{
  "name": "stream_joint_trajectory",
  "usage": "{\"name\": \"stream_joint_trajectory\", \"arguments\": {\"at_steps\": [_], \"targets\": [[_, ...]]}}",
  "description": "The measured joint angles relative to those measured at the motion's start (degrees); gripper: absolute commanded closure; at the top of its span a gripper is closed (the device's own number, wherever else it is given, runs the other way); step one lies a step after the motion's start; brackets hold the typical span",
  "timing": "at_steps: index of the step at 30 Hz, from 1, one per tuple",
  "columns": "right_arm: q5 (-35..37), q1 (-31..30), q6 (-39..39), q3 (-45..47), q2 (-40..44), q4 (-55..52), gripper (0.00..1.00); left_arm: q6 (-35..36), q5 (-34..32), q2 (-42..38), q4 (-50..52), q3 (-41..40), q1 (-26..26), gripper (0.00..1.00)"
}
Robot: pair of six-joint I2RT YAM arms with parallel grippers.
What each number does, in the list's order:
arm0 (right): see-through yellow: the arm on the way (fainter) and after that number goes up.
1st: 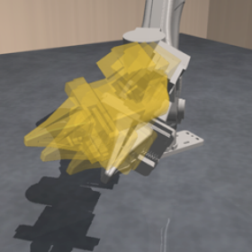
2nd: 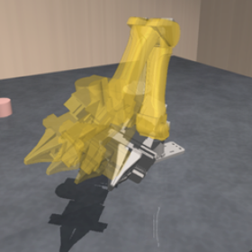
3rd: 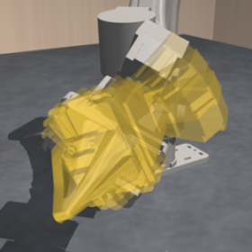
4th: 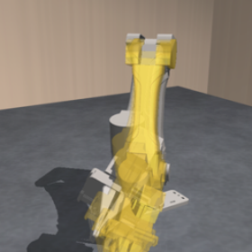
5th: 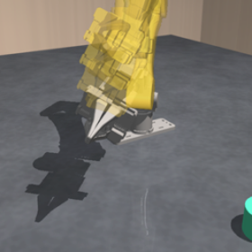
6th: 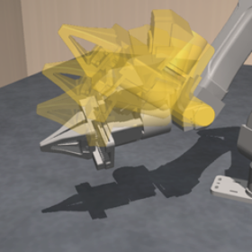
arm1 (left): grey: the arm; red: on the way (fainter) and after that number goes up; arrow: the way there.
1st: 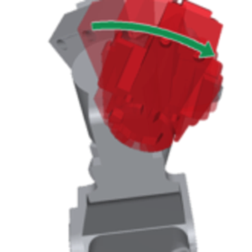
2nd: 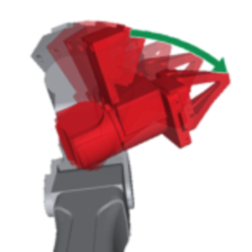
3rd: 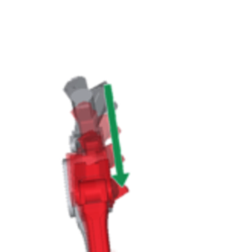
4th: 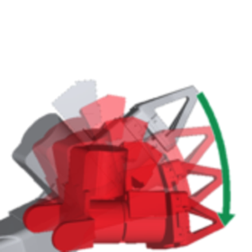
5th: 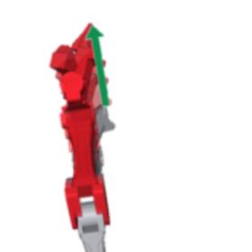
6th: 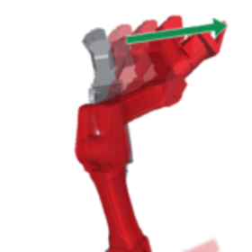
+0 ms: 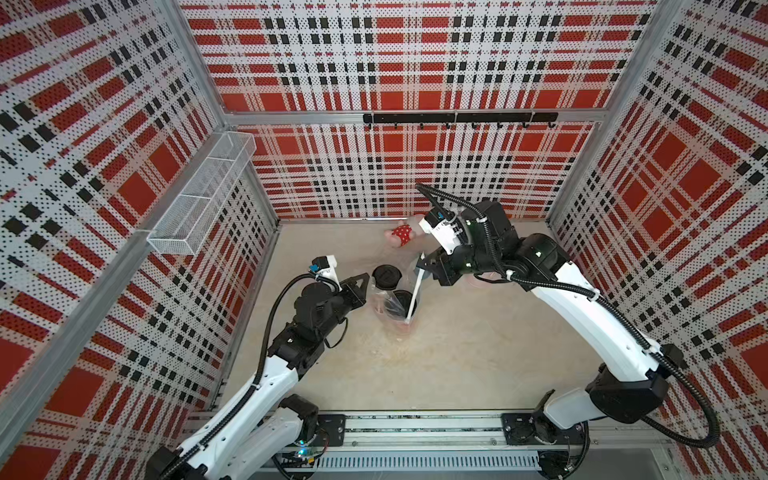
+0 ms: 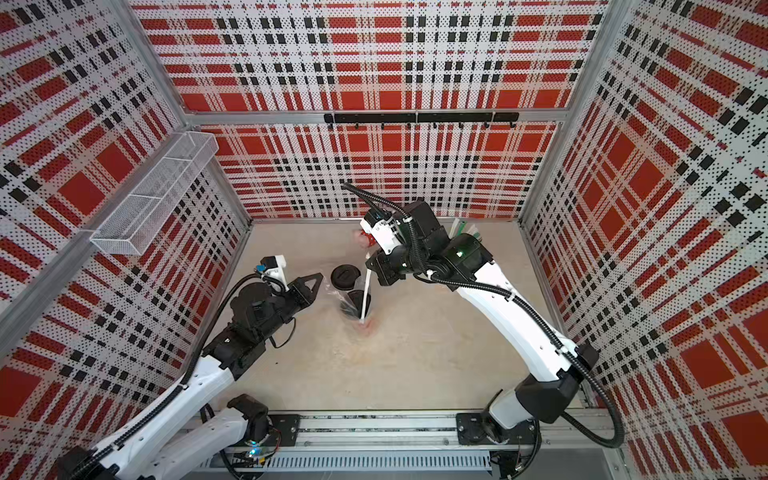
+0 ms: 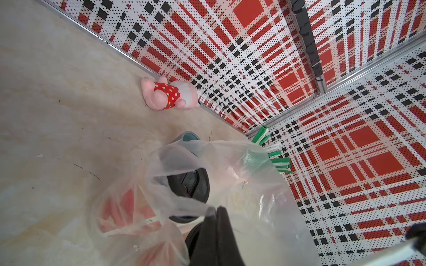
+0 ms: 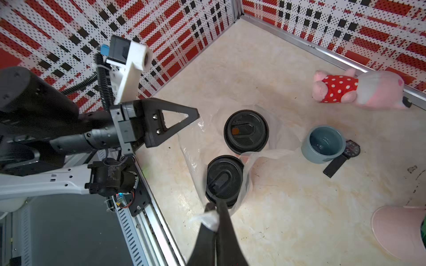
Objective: Pack milk tea into plastic carrier bags
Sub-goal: Place the straw in the plastic carrier bag.
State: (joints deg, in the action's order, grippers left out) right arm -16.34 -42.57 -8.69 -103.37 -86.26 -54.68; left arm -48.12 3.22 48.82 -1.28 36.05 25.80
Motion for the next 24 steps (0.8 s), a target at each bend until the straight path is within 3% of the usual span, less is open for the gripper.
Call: {"name": "stream_joint_trajectory", "arguments": {"at_steps": [10, 17, 24], "targets": [[3.17, -1.44, 2.86, 12.33, 2.16, 8.9, 0.99, -0.02, 0.02, 0.04, -0.17, 0.0, 0.0, 0.98], [5.09, -4.44, 5.07, 15.47, 3.02, 11.89, 0.58, -0.02, 0.04, 0.04, -0.37, 0.0, 0.0, 0.98], [7.43, -4.79, 5.11, 15.45, 6.12, 12.96, 0.54, 0.0, 0.02, 0.04, -0.37, 0.0, 0.0, 0.98]]}}
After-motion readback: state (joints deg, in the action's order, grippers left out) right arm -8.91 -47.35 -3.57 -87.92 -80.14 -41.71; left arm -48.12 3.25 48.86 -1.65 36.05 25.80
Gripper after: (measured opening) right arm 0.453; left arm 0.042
